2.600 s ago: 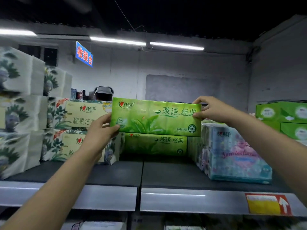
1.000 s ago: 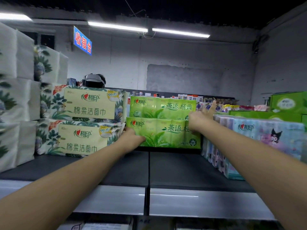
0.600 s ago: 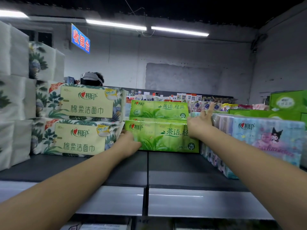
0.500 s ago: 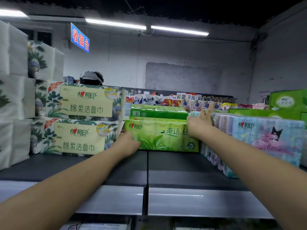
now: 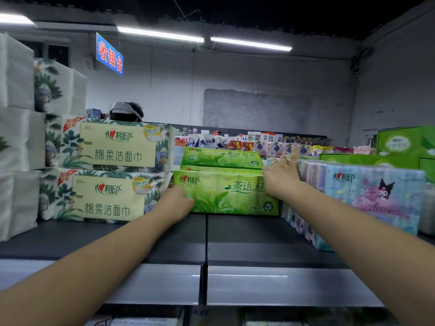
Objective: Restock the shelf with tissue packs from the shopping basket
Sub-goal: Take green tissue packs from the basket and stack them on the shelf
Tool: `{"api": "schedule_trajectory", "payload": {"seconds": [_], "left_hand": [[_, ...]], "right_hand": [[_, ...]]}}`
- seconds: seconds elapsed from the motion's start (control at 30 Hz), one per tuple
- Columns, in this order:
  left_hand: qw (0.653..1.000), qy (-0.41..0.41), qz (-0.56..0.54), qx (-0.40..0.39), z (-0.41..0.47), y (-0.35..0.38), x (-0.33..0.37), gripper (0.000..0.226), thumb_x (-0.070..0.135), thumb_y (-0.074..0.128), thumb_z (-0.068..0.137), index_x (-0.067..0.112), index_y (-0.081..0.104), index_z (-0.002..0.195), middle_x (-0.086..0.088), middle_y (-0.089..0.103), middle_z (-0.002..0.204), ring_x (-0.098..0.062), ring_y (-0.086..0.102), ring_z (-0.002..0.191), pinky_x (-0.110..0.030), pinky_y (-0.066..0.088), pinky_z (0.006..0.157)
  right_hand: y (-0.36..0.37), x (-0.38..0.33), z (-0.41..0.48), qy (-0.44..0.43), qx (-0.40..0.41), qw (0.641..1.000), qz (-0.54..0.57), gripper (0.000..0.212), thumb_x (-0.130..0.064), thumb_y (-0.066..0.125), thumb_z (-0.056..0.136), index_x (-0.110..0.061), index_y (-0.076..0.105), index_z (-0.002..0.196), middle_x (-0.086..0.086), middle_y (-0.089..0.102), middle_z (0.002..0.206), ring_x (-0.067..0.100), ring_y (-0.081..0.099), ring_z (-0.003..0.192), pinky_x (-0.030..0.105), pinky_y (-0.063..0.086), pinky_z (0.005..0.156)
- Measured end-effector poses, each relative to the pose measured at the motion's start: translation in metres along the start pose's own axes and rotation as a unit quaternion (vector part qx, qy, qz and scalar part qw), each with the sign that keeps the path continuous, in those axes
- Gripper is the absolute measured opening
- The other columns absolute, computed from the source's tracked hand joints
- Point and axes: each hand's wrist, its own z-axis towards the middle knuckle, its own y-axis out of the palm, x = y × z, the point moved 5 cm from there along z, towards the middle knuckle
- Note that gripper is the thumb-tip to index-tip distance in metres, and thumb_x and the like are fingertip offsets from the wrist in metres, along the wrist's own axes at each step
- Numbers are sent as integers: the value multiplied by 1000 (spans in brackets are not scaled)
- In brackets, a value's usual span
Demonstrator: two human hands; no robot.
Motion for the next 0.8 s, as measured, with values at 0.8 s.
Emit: {"api": "schedule_trajectory", "payload": {"seconds": [0.8], "left_hand": [[991, 107, 64, 46, -23, -19, 19, 63, 9, 48, 91, 1, 22, 149, -18, 29, 154, -32, 30, 139, -31, 25, 109]], "right_hand": [[13, 0, -78, -53, -3, 944, 325, 59, -14, 55, 89, -13, 33, 144, 7, 34, 150, 23, 30, 139, 36, 30, 112]]}}
